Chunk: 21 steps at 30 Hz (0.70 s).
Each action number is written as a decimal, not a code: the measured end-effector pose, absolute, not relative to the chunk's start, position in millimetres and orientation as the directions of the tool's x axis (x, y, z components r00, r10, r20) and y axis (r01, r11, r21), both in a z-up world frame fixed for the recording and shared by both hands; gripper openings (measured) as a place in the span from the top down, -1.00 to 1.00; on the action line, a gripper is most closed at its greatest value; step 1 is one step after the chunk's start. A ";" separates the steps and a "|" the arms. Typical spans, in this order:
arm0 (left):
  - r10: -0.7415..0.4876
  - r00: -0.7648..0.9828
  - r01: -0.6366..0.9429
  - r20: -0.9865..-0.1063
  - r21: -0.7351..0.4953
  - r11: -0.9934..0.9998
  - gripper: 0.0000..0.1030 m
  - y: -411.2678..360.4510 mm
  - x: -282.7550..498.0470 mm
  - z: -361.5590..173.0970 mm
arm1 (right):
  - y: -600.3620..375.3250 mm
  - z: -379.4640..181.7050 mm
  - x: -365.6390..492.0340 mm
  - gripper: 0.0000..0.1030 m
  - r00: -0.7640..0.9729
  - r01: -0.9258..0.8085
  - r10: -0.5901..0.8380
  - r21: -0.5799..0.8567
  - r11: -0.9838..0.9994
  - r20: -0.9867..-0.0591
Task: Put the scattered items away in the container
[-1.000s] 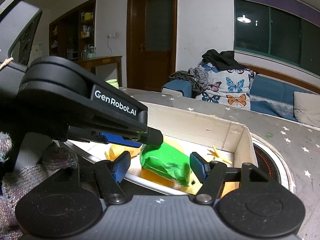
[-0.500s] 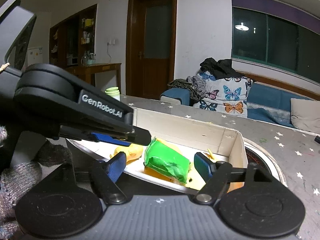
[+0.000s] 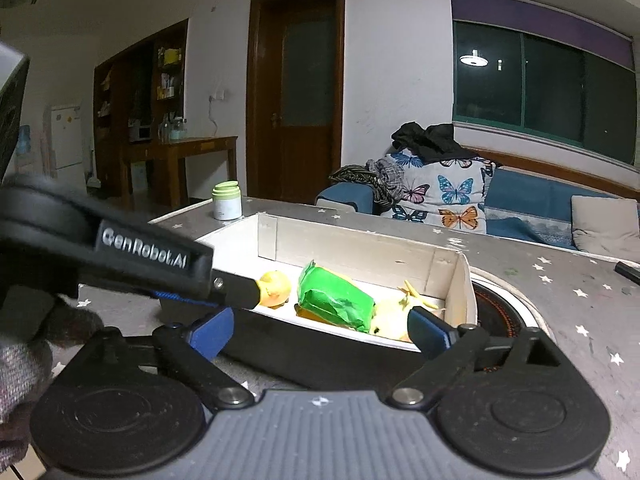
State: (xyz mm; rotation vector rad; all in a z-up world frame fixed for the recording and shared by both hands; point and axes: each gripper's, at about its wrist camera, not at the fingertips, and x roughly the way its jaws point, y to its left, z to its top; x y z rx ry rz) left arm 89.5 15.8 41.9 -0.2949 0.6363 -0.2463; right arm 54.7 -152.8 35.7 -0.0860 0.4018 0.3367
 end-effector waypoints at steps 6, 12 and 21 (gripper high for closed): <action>-0.289 0.785 0.111 -0.548 -0.335 0.936 0.44 17.5 78.5 38.4 | -158.9 36.0 47.0 -0.94 0.870 -0.323 0.296 -0.003 0.946 -0.394; -0.267 0.786 0.084 -0.557 -0.332 0.939 0.44 21.2 69.6 33.8 | -161.6 33.6 36.8 -1.00 0.876 -0.309 0.283 -0.005 0.951 -0.391; -0.232 0.787 0.052 -0.572 -0.313 0.948 0.44 23.3 62.3 29.0 | -164.8 24.6 25.3 -1.00 0.889 -0.277 0.246 -0.024 0.961 -0.386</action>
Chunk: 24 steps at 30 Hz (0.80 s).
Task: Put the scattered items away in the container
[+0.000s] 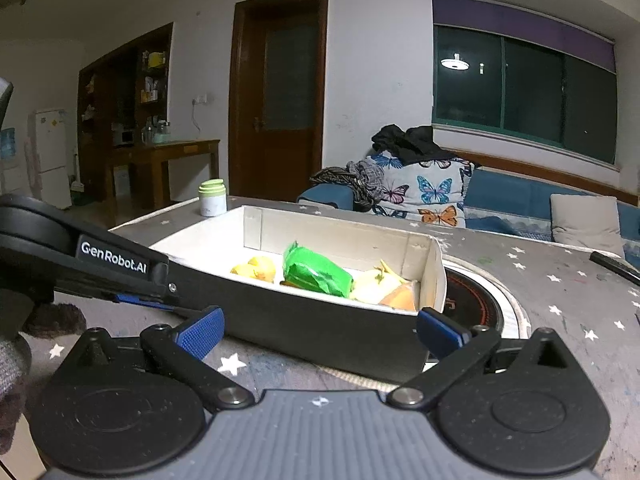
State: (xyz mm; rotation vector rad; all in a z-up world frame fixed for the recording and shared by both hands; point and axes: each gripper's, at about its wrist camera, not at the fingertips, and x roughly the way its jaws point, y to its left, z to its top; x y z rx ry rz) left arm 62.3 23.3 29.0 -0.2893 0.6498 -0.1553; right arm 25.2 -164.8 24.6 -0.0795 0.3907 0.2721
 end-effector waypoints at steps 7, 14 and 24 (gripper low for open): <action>-0.186 0.791 0.039 -0.583 -0.256 0.966 0.44 15.9 58.4 25.0 | -172.2 16.5 22.0 -1.00 0.877 -0.258 0.241 0.015 0.966 -0.417; -0.121 0.801 0.022 -0.586 -0.172 0.985 0.44 6.9 54.8 22.2 | -175.4 12.7 21.5 -1.00 0.864 -0.245 0.231 0.027 0.969 -0.447; -0.091 0.794 0.010 -0.601 -0.138 0.990 0.40 3.0 55.5 18.9 | -179.5 10.1 21.8 -1.00 0.854 -0.221 0.216 0.046 0.974 -0.472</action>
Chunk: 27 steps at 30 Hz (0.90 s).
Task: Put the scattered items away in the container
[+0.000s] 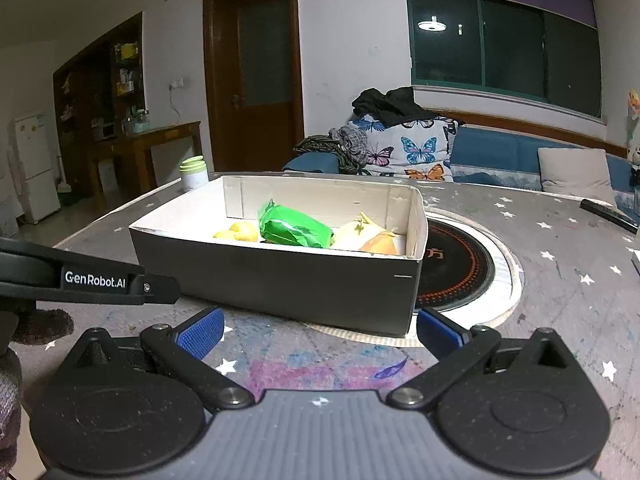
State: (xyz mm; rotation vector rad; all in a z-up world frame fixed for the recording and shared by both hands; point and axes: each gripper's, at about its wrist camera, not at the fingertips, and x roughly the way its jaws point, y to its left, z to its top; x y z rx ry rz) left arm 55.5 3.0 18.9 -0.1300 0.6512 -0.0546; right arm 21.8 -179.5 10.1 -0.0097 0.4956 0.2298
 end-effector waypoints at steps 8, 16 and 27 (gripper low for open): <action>-0.049 0.798 0.007 -0.601 -0.072 0.997 0.39 -5.2 53.1 16.4 | -179.5 10.2 21.2 -1.00 0.855 -0.210 0.205 0.044 0.977 -0.477; -0.029 0.799 0.008 -0.600 -0.038 0.999 0.39 -9.7 51.7 15.3 | -180.1 10.0 21.5 -1.00 0.855 -0.204 0.200 0.046 0.978 -0.478; 0.005 0.805 0.000 -0.593 0.009 1.000 0.39 -12.9 52.6 14.0 | -178.4 6.9 23.2 -1.00 0.848 -0.203 0.196 0.040 0.978 -0.492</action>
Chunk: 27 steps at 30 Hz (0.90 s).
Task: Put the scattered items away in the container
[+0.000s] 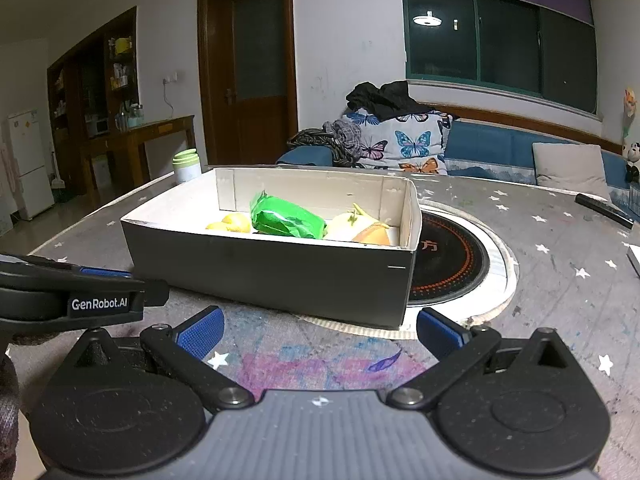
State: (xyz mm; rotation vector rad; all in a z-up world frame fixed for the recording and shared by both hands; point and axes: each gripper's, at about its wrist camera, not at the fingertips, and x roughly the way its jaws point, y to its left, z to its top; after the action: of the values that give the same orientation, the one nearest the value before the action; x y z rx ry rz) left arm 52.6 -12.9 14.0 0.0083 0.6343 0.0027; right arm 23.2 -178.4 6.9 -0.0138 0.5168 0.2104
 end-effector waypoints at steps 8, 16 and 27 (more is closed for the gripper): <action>0.009 0.805 -0.001 -0.594 0.014 1.000 0.39 -12.8 54.7 13.2 | -177.6 5.1 24.7 -1.00 0.844 -0.204 0.198 0.042 0.978 -0.499; 0.013 0.803 0.003 -0.596 0.027 1.000 0.39 -13.9 57.0 11.5 | -176.7 2.5 27.3 -1.00 0.839 -0.207 0.201 0.044 0.977 -0.506; 0.028 0.805 0.005 -0.593 0.054 0.999 0.39 -16.2 60.3 11.4 | -177.2 0.8 32.5 -1.00 0.835 -0.205 0.201 0.048 0.978 -0.513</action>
State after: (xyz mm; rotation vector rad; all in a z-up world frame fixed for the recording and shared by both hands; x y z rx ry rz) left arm 60.3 -16.2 11.4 0.0539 0.6355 0.0121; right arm 32.5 -177.2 0.8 -0.0087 0.5425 0.2150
